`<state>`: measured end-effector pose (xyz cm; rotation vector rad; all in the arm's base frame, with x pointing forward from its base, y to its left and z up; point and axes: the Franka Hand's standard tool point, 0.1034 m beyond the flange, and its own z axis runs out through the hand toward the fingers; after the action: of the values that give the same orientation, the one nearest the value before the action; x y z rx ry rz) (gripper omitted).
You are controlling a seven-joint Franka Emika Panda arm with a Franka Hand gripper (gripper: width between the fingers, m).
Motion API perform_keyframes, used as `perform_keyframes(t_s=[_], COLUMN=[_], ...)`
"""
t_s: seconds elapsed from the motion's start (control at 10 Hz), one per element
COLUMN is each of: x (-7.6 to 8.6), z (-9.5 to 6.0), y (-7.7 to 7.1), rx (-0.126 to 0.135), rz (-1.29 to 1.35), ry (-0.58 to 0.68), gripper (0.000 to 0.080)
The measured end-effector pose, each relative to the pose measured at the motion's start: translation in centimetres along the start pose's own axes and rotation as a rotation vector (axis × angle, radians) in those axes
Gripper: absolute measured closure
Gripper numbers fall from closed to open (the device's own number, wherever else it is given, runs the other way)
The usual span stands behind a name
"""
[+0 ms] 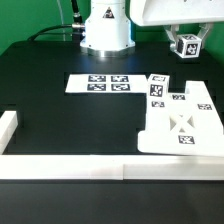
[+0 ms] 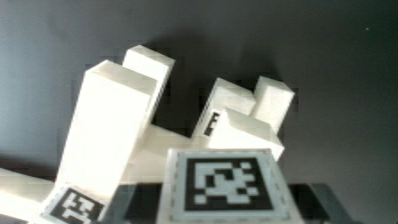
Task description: Assemble chair
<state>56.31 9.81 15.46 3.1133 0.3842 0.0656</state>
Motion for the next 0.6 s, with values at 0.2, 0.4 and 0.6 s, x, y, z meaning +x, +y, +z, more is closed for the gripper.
perform_keyframes(t_s=[0.2, 0.4, 0.6], x=[0.2, 3.8, 4.4], z=[0.1, -0.5, -0.3], y=[0.3, 2.2, 2.5], rx=[-0.002, -0.025, -0.03], rz=[-0.005, -0.039, -0.036], ry=[-0.002, 0.003, -0.001], gripper=[0.0528, 0.0528, 0.0528])
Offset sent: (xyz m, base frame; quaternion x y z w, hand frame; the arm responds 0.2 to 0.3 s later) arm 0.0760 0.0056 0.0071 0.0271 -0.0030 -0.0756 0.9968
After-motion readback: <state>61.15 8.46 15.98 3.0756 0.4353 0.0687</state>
